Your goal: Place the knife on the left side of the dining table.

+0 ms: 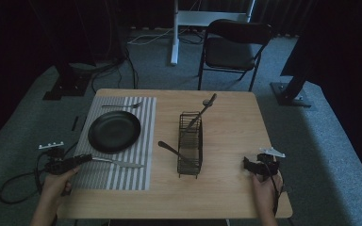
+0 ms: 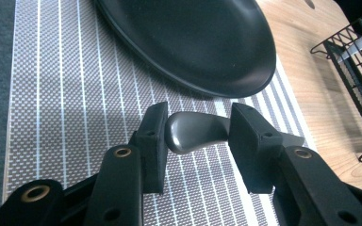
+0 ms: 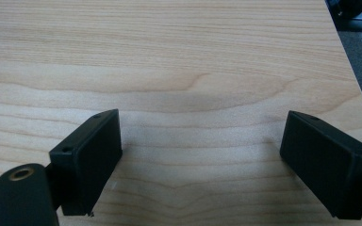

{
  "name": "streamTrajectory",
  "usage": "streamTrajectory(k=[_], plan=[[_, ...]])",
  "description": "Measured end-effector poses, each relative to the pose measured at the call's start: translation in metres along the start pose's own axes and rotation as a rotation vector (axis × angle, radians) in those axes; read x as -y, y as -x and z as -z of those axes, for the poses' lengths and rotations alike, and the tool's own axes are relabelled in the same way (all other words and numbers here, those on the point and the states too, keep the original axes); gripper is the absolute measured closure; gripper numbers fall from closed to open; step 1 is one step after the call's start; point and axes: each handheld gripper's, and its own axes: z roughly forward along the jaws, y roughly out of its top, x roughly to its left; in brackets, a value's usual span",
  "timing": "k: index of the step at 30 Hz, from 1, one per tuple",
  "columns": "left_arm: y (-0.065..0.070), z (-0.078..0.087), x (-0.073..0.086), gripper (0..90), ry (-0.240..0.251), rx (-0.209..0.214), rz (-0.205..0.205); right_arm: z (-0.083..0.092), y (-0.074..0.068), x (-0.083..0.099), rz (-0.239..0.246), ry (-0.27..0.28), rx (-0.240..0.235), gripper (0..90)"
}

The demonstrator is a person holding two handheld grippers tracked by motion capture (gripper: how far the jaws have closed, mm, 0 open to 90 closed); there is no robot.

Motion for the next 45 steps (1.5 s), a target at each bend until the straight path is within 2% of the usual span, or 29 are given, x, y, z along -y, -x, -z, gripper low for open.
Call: streamTrajectory(k=[4, 7, 9, 13, 14, 19, 21, 23, 25, 27, 30, 36, 41, 42, 44, 45], plan=[[-0.004, -0.003, 0.002, 57.6, -0.017, -0.011, 0.0, 0.0, 0.0, 0.0, 0.0, 0.0, 0.0, 12.4], [-0.006, -0.009, 0.004, 55.4, -0.045, -0.048, -0.012, 0.0, 0.0, 0.0, 0.0, 0.0, 0.0, 12.4], [-0.006, -0.009, 0.004, 54.7, -0.045, -0.048, -0.012, 0.0, 0.0, 0.0, 0.0, 0.0, 0.0, 12.4], [-0.006, -0.015, 0.008, 52.9, -0.064, -0.094, -0.022, 0.0, 0.0, 0.0, 0.0, 0.0, 0.0, 12.4], [-0.006, -0.015, 0.008, 52.5, -0.064, -0.094, -0.022, 0.0, 0.0, 0.0, 0.0, 0.0, 0.0, 12.4], [-0.001, -0.02, 0.01, 50.5, -0.089, -0.164, -0.07, 0.0, 0.0, 0.0, 0.0, 0.0, 0.0, 12.4], [0.001, -0.023, 0.012, 50.1, -0.104, -0.206, -0.092, 0.0, 0.0, 0.0, 0.0, 0.0, 0.0, 12.4], [0.006, -0.024, 0.013, 47.8, -0.091, -0.255, -0.125, 0.0, 0.0, 0.0, 0.0, 0.0, 0.0, 12.4], [0.009, -0.023, 0.013, 47.1, -0.074, -0.27, -0.135, 0.0, 0.0, 0.0, 0.0, -0.001, 0.0, 12.4], [0.01, -0.023, 0.014, 46.3, -0.061, -0.272, -0.134, 0.0, 0.0, 0.0, 0.0, -0.001, 0.0, 12.4], [0.014, -0.018, 0.02, 45.5, -0.025, -0.251, -0.126, 0.0, 0.0, 0.0, -0.001, 0.0, 0.0, 12.4], [0.028, -0.014, 0.046, 40.0, 0.027, -0.242, -0.19, 0.0, 0.0, 0.0, -0.001, 0.0, 0.0, 12.4], [0.033, -0.013, 0.06, 36.9, 0.05, -0.243, -0.191, 0.0, 0.0, 0.0, 0.0, 0.0, 0.0, 12.4], [0.034, -0.013, 0.063, 31.1, 0.049, -0.245, -0.186, 0.0, 0.0, 0.0, -0.001, 0.0, 0.0, 12.4], [0.036, -0.013, 0.067, 27.3, 0.054, -0.255, -0.176, 0.0, 0.0, 0.0, -0.001, 0.0, 0.0, 12.4], [0.038, -0.013, 0.068, 22.5, 0.056, -0.271, -0.177, 0.0, 0.0, 0.0, 0.0, 0.0, 0.0, 12.4]])
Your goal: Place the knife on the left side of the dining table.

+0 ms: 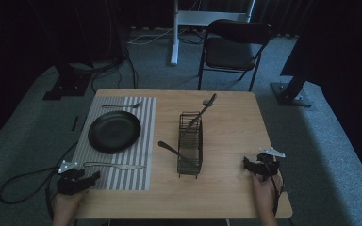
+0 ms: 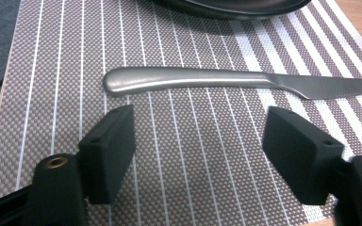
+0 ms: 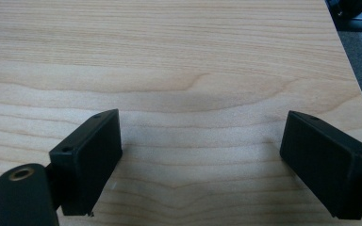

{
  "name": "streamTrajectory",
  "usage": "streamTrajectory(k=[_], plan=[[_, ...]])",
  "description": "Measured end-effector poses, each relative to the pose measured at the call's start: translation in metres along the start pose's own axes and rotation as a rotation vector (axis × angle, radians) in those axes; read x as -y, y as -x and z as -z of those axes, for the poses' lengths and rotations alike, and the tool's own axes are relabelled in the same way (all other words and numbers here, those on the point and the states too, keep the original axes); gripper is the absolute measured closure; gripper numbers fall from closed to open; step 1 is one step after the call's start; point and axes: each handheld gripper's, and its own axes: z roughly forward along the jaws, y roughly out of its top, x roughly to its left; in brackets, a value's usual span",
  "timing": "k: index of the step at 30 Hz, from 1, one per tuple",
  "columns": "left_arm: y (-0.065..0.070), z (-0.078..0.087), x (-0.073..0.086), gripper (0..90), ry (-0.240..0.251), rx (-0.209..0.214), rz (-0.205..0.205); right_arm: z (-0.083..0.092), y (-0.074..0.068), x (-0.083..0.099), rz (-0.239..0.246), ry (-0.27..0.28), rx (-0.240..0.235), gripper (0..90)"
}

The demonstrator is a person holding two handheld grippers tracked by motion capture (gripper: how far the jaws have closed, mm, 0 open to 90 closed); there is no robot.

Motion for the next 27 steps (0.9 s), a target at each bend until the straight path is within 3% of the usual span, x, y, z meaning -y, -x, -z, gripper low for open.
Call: streamTrajectory(k=[6, 9, 12, 15, 16, 17, 19, 20, 21, 27], plan=[[0.004, 0.003, 0.005, 0.2, 0.002, -0.038, -0.022, 0.0, 0.0, 0.0, 0.0, 0.0, 0.0, 12.4], [0.004, 0.003, 0.007, 0.2, 0.007, -0.05, -0.019, 0.0, 0.0, 0.0, 0.0, 0.0, 0.0, 12.4], [0.005, 0.004, 0.011, 0.1, 0.053, -0.105, -0.014, 0.0, 0.0, 0.0, 0.0, 0.0, 0.0, 12.4], [0.005, 0.004, 0.013, 0.1, 0.071, -0.129, -0.009, 0.0, 0.0, 0.0, 0.0, 0.0, 0.0, 12.4], [0.005, 0.004, 0.015, 0.1, 0.085, -0.189, -0.006, 0.0, 0.0, 0.0, 0.0, 0.0, 0.0, 12.4], [0.006, 0.004, 0.016, 0.1, 0.089, -0.224, -0.012, 0.0, 0.0, 0.0, 0.0, 0.0, 0.0, 12.4], [0.006, 0.004, 0.016, 0.1, 0.089, -0.224, -0.012, 0.0, 0.0, 0.0, 0.0, 0.0, 0.0, 12.4], [0.008, 0.004, 0.017, 0.1, 0.094, -0.273, -0.029, 0.0, 0.0, 0.0, 0.0, 0.0, 0.0, 12.4], [0.008, 0.003, 0.018, 0.2, 0.09, -0.287, -0.027, 0.0, 0.0, 0.0, 0.0, 0.0, 0.0, 12.4], [0.008, 0.002, 0.019, 0.2, 0.09, -0.305, -0.035, 0.0, 0.0, 0.0, 0.0, 0.0, 0.0, 12.4]])
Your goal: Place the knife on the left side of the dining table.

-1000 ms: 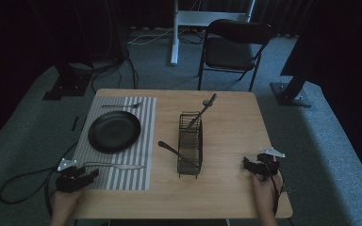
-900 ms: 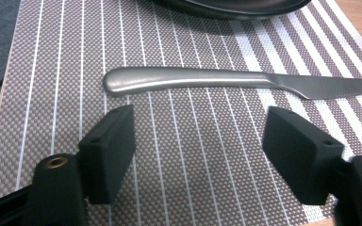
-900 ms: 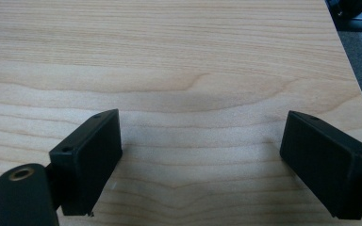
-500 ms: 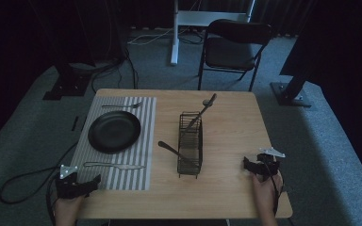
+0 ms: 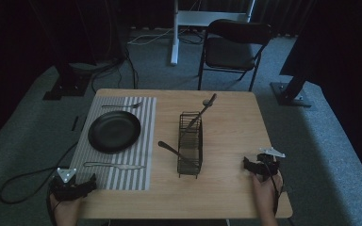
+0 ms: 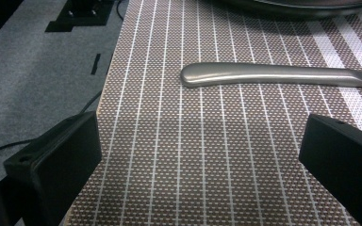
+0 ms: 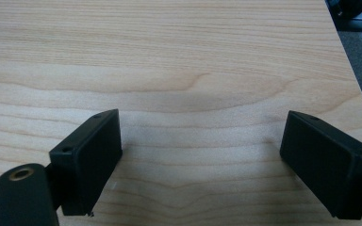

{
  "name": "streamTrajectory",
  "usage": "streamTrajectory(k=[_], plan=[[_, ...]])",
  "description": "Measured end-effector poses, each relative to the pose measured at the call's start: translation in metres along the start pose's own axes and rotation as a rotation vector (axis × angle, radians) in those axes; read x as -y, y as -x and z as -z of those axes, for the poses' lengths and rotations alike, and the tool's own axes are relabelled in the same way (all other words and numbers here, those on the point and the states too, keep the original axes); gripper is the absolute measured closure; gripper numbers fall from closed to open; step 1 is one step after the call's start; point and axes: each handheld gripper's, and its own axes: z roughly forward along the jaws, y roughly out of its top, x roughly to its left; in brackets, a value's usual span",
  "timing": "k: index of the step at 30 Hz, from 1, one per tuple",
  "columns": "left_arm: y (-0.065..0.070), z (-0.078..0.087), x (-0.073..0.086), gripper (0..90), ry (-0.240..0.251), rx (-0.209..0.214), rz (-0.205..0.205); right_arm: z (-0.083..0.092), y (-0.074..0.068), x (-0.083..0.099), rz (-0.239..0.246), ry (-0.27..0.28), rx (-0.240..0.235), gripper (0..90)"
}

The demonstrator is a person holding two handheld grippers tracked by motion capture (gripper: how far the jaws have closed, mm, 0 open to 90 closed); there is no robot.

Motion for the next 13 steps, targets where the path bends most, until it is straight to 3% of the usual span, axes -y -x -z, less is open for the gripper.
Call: streamTrajectory(k=[13], plan=[[-0.0021, 0.0, -0.0003, 0.2, -0.001, 0.001, 0.011, 0.0, 0.0, 0.0, -0.001, 0.0, 0.0, 12.4]])
